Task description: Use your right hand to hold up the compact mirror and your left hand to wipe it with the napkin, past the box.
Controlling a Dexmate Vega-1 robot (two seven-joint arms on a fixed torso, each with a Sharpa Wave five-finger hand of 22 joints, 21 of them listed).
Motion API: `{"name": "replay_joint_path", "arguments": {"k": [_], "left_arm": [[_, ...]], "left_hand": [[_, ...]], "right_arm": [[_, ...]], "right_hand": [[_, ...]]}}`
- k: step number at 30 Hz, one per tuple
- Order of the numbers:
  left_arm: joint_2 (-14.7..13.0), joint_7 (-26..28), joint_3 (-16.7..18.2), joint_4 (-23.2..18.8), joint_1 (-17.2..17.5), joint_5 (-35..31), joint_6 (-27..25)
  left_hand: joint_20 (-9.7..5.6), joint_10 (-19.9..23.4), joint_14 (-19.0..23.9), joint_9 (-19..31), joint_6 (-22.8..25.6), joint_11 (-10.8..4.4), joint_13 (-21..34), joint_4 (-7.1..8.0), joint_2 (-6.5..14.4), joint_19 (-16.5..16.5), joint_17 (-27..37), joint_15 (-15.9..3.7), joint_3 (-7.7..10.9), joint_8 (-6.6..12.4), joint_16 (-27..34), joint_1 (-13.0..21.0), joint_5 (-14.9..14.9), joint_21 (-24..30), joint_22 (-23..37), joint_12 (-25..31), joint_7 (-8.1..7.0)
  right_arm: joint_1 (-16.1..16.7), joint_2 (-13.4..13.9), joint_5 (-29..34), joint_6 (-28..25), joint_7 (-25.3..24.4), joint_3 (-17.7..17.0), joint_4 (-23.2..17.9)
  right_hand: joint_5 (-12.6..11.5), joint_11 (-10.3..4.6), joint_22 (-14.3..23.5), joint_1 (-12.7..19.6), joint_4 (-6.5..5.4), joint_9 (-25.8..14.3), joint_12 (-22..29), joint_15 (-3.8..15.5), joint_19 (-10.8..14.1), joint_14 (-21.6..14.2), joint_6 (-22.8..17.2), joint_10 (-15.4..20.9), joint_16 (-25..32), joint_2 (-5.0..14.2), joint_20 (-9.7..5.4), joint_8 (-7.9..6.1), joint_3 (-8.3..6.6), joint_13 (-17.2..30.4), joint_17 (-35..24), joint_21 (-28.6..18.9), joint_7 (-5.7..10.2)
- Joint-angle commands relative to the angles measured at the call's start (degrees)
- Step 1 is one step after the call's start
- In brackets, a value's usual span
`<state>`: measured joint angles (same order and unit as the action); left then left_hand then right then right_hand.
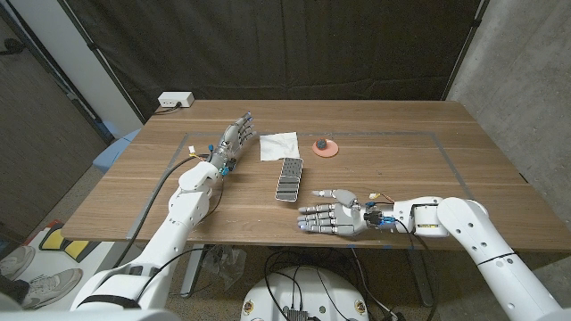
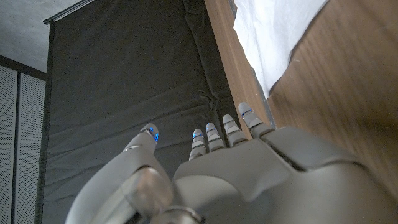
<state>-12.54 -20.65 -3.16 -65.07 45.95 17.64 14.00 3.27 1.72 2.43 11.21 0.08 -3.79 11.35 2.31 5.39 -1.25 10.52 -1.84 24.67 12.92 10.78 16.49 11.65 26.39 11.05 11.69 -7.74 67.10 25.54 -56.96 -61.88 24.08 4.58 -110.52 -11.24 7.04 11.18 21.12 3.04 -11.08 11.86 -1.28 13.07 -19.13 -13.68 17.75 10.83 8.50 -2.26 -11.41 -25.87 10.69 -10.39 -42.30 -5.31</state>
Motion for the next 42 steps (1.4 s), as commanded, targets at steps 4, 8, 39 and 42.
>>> {"name": "replay_joint_path", "arguments": {"k": [4, 8, 39, 42], "left_arm": [[-0.09, 0.37, 0.3, -0.46, 0.69, 0.55, -0.29], [-0.05, 0.42, 0.48, -0.29, 0.71, 0.76, -0.1], [0.17, -0.55, 0.89, 2.12, -0.48, 1.34, 0.52], [0.15, -0.49, 0.92, 2.04, -0.42, 1.3, 0.43]], "left_hand": [[0.29, -0.43, -0.16, 0.07, 0.23, -0.19, 0.05, 0.19, 0.17, -0.02, 0.17, -1.54, 0.06, -0.12, 0.23, -0.17, -0.11, -0.33, 0.28, -0.01, -0.04], [0.27, -0.42, -0.21, 0.07, 0.27, -0.21, 0.05, 0.24, 0.18, 0.01, 0.18, -1.49, 0.04, -0.14, 0.21, -0.21, -0.11, -0.33, 0.28, 0.0, -0.06], [0.4, -0.42, -0.19, 0.1, 0.51, -0.09, 0.05, 0.75, 0.21, -0.16, 0.22, -1.44, -0.2, -0.25, 0.27, -0.74, -0.13, -0.47, 0.32, 0.02, 0.03], [0.42, -0.34, -0.22, 0.11, 0.53, -0.18, 0.05, 0.8, 0.21, -0.17, 0.22, -1.44, -0.23, -0.26, 0.26, -0.81, -0.12, -0.48, 0.32, 0.05, -0.01]], "right_arm": [[-2.94, -4.48, 0.75, 1.74, 2.49, 1.79, 4.56], [-3.53, -5.36, 0.99, 1.66, 2.4, 2.01, 4.99], [-8.9, -5.56, 7.8, -0.79, 4.8, 8.91, 7.68], [-9.02, -6.51, 8.04, -1.29, 3.98, 9.06, 8.02]], "right_hand": [[-0.07, -0.55, 0.03, 1.58, 1.25, -0.24, -0.17, 0.54, 0.35, -0.29, 0.15, 0.09, 0.43, -0.09, -1.07, -0.21, -0.47, 0.1, -0.15, -0.54, 0.24], [-0.01, -0.54, 0.02, 1.94, 1.61, -0.25, -0.21, 0.56, 0.09, -0.11, 0.01, -0.04, 0.36, -0.25, -0.98, -0.31, -0.44, 0.1, -0.18, -0.48, 0.2], [0.85, -3.76, 0.06, 9.79, 5.99, -0.42, 1.4, 4.58, 4.92, -5.2, -4.68, 4.28, 2.14, -1.49, -3.74, -2.54, 0.79, 0.04, -0.81, -3.19, 1.84], [0.67, -4.07, 0.25, 11.07, 5.85, -0.45, 2.22, 5.52, 7.16, -8.51, -7.21, 7.24, 2.99, -1.01, -4.01, -3.45, 0.82, 0.02, -0.86, -4.54, 2.44]]}}
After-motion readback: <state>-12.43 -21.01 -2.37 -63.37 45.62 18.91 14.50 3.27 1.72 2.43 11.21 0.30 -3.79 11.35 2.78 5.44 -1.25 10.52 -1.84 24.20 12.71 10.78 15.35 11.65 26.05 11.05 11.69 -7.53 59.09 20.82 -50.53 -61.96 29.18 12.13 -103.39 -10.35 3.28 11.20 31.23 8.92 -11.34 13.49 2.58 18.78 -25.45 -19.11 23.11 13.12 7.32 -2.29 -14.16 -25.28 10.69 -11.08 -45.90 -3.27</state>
